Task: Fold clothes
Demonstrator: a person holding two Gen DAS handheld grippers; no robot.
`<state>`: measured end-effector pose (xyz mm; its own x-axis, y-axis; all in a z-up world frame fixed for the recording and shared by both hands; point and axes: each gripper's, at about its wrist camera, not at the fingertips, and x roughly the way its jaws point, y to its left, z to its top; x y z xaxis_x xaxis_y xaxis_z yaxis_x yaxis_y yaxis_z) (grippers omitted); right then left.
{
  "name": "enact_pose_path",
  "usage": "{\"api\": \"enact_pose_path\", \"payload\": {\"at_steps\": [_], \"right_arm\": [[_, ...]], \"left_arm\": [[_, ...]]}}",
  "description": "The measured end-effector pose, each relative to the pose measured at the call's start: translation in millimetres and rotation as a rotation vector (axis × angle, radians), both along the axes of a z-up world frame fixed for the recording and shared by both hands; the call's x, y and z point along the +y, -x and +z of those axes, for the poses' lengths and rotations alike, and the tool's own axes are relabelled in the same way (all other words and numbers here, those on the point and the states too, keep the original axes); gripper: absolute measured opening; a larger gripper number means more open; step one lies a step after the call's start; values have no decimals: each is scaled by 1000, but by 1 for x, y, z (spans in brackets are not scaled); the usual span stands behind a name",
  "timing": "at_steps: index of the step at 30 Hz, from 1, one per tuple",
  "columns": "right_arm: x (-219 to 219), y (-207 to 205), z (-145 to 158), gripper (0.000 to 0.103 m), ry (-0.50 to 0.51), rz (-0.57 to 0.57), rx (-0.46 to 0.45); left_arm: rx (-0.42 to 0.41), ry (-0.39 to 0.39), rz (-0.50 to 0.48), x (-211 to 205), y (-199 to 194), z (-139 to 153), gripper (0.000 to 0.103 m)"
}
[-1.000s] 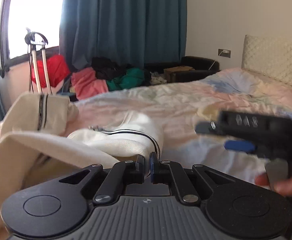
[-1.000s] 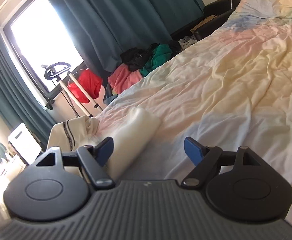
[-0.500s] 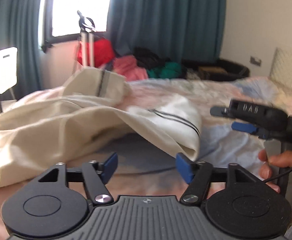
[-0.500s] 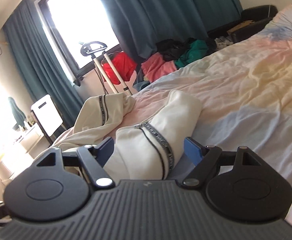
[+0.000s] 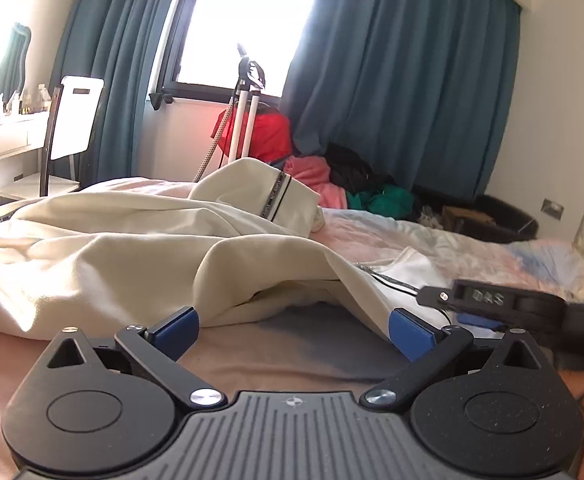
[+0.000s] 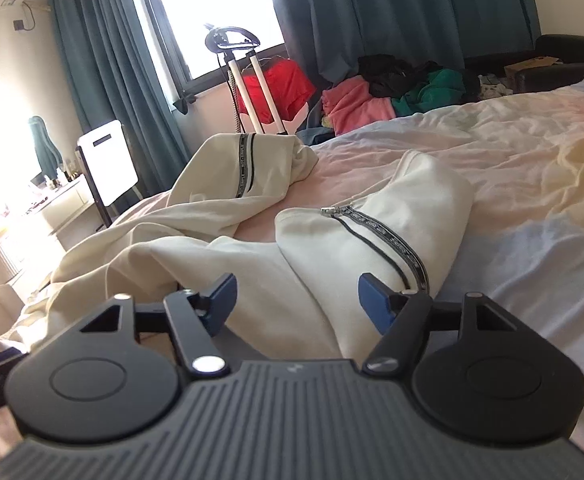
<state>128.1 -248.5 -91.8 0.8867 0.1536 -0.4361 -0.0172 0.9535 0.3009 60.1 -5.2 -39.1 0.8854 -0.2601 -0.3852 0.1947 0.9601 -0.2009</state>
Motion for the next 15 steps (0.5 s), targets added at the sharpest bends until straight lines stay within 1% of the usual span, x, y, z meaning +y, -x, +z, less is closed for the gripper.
{"api": "enact_pose_path", "payload": {"at_steps": [3,5,6,8,9,10,13,15], "right_arm": [[16,-38,-1,70,131,13,15],[20,-62,-10,70,154,2,55],[20,-72,-15,69,160,-6,75],[15,-83,-30,69,140,-30,117],[13,-88,-37,68,130,-36,140],[12,-92,-43,71,131,-23,167],[21,-98,-54,71,231,64,224],[31,-97,-55,71,332,96,221]], "left_arm": [[1,17,-5,7,-11,-13,102],[15,26,12,12,-18,-20,102],[28,45,16,15,-21,-23,102],[57,89,19,20,-28,-31,102],[67,99,21,21,-31,-33,102],[75,103,23,20,-33,-36,102],[95,112,29,19,-40,-42,102],[95,106,23,15,-43,-45,102]]}}
